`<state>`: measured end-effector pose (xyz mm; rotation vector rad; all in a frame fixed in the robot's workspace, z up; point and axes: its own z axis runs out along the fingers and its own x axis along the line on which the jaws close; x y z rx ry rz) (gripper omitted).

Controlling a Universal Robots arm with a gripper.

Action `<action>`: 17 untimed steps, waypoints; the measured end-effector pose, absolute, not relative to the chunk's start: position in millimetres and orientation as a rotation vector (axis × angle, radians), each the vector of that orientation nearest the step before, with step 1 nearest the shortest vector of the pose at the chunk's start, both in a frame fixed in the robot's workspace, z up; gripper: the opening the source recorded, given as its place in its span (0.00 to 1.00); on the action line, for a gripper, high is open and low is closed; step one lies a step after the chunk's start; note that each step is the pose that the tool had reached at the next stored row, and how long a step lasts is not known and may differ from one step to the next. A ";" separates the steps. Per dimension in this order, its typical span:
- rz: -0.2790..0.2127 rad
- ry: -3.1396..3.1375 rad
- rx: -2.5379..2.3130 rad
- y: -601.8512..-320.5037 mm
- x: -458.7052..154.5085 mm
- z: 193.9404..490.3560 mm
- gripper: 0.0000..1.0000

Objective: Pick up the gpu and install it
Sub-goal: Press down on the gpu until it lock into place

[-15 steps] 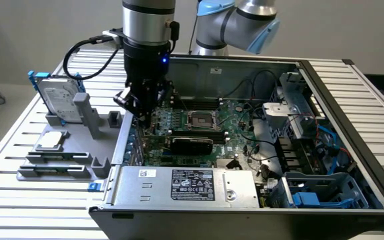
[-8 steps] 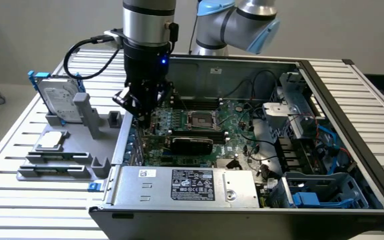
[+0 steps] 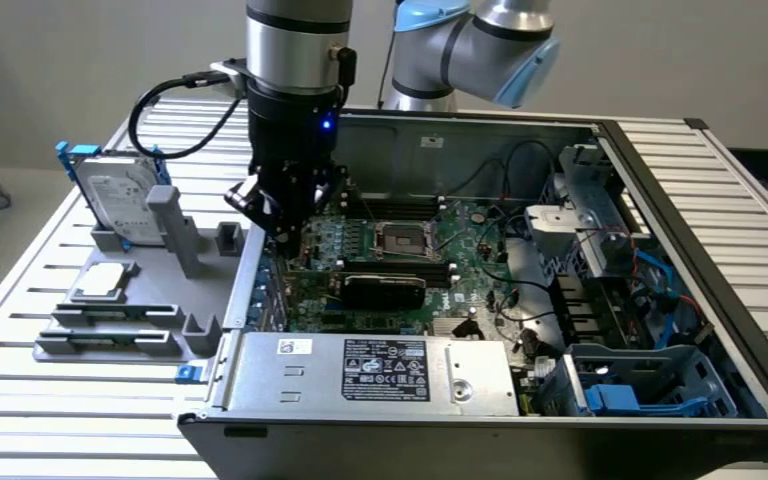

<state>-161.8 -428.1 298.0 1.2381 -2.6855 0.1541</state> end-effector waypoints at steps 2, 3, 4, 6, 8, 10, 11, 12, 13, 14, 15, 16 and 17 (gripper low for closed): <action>0.154 -2.688 1.232 -428.0 -161.8 297.9 0.11; 0.154 -2.689 1.228 -428.0 -161.8 297.7 0.11; 0.155 -2.691 1.225 -427.9 -161.8 297.6 0.11; 0.156 -2.694 1.219 -427.7 -161.8 297.1 0.11; 0.157 -2.696 1.213 -427.7 -161.8 296.7 0.11; 0.158 -2.698 1.207 -427.6 -161.8 296.5 0.11; 0.158 -2.700 1.204 -427.5 -161.8 296.3 0.11; 0.159 -2.701 1.201 -427.5 -161.8 296.3 0.11; 0.159 -2.702 1.198 -427.4 -161.8 296.5 0.11; 0.160 -2.703 1.196 -427.4 -161.8 296.9 0.11; 0.160 -2.703 1.194 -427.4 -161.6 297.5 0.11; 0.162 -2.703 1.193 -427.4 -161.3 298.6 0.11; 0.163 -2.702 1.193 -427.4 -160.8 300.0 0.11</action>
